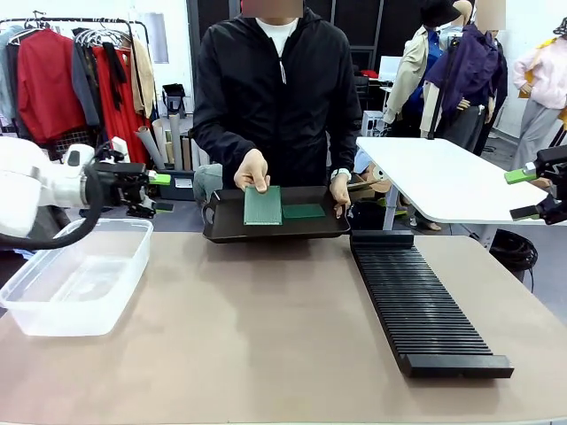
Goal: Sort PCBs into racks and boxes based on the side picked up.
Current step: Pick up the Blank PCB handed by the Human.
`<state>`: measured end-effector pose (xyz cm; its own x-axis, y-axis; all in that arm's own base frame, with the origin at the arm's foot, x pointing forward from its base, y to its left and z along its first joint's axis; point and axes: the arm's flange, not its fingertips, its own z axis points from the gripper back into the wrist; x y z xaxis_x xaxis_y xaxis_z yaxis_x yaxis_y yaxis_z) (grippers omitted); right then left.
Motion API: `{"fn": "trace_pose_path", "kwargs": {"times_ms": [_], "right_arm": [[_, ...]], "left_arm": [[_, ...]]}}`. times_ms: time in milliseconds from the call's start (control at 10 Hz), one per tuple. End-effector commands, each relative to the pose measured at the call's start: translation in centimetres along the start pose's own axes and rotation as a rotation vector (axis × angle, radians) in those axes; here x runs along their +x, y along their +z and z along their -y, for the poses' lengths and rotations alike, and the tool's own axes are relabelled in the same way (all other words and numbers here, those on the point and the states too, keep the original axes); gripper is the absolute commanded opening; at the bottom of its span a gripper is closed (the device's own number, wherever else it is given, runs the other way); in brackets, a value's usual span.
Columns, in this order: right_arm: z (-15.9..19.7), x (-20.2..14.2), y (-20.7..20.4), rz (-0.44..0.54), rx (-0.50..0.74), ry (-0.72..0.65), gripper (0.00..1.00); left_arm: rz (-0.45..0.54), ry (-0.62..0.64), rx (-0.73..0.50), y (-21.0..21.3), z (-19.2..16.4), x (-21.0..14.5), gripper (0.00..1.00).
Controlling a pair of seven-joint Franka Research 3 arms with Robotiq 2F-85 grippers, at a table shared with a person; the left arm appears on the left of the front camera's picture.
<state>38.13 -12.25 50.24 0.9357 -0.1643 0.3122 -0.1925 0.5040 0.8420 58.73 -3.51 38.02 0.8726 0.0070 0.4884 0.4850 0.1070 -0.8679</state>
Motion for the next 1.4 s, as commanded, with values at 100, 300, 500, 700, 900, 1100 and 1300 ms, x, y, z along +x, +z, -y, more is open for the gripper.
{"fn": "trace_pose_path", "kwargs": {"times_ms": [100, 300, 500, 700, 900, 1100, 1300], "right_arm": [[-0.2, -0.2, -0.2, 0.020, -0.003, 0.010, 1.00], [-0.2, -0.2, -0.2, 0.020, -0.003, 0.010, 1.00], [-0.2, -0.2, -0.2, 0.020, -0.003, 0.010, 1.00], [-0.2, -0.2, -0.2, 0.020, -0.003, 0.010, 1.00], [-0.2, -0.2, -0.2, 0.020, -0.003, 0.010, 1.00], [-0.2, -0.2, -0.2, 0.020, -0.003, 0.010, 1.00], [-0.2, -0.2, -0.2, 0.020, -0.003, 0.010, 1.00]], "left_arm": [[0.010, -0.003, -0.044, -3.2, -2.0, 0.4, 1.00], [-0.009, 0.005, -0.050, -5.2, -3.2, 1.0, 1.00], [-0.029, -0.003, -0.064, -7.1, -3.9, 1.7, 1.00], [-0.051, -0.012, -0.074, -8.9, -4.0, 1.9, 1.00], [-0.067, 0.005, -0.092, -10.3, -4.5, 1.9, 1.00], [-0.078, -0.002, -0.084, -9.9, -4.1, 1.4, 1.00], [-0.078, -0.002, -0.084, -9.9, -4.1, 1.4, 1.00]]}}
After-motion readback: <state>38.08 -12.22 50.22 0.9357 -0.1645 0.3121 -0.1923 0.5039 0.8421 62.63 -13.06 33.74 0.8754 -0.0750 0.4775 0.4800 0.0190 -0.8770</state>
